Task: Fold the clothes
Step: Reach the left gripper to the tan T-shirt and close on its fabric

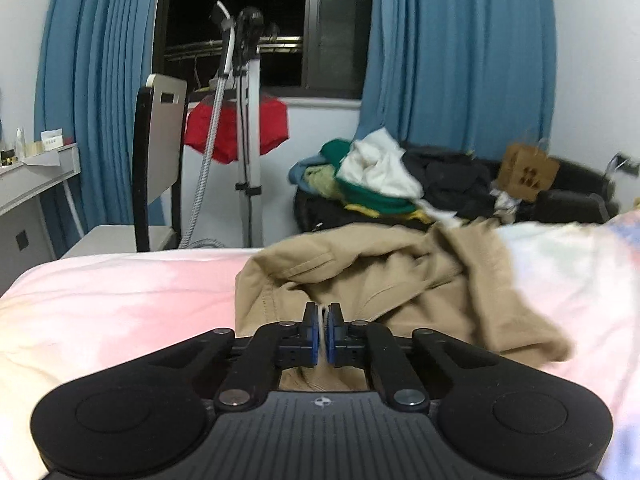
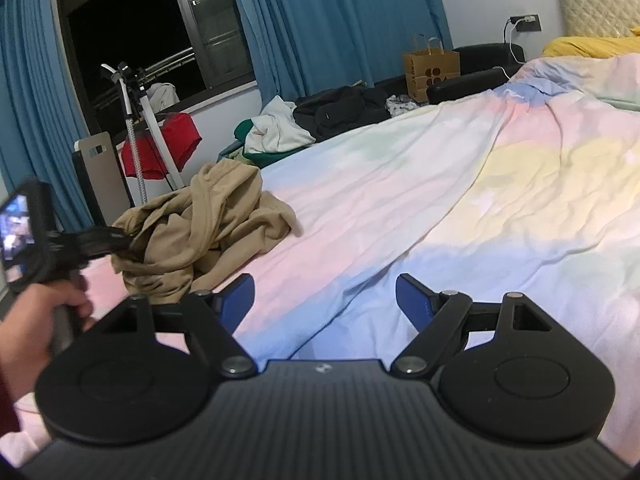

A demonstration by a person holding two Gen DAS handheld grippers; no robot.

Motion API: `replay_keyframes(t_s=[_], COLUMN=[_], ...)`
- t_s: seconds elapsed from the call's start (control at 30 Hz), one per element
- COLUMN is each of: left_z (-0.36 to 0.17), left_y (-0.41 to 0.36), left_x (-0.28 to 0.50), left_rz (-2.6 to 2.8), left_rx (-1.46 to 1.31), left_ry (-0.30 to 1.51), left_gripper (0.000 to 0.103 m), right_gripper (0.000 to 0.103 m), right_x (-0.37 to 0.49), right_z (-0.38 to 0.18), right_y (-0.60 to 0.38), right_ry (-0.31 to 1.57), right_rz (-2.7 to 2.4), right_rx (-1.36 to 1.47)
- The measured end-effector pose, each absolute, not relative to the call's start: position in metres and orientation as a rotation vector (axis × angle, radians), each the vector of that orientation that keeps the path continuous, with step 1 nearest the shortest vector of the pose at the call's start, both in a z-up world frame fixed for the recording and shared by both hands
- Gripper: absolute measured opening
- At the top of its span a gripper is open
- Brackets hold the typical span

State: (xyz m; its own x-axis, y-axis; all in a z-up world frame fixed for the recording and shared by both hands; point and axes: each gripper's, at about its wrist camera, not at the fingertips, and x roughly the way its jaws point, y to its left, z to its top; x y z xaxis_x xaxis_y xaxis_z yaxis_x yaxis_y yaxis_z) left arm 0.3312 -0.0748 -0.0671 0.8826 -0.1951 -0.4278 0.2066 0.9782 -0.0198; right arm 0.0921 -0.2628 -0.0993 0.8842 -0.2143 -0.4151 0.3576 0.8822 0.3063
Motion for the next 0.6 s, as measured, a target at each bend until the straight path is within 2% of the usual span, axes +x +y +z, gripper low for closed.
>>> replay_keyframes(t_s=[0.33, 0.47, 0.6], left_z=[0.021, 0.026, 0.007], left_y=[-0.027, 0.000, 0.028], left_x=[0.148, 0.070, 0.017], left_rz=[-0.344, -0.363, -0.323], left_rx=[-0.005, -0.027, 0.022], left_ry=[0.325, 0.374, 0.394], left_gripper=[0.003, 0.003, 0.003], right_gripper=[0.080, 0.080, 0.080], right_x=[0.076, 0.067, 0.057], right_z=[-0.078, -0.068, -0.062], right_y=[-0.249, -0.243, -0.234], right_ry=[0.303, 0.294, 0.333], right_rz=[-0.240, -0.190, -0.096], right_rx=[0.319, 0.311, 0.340])
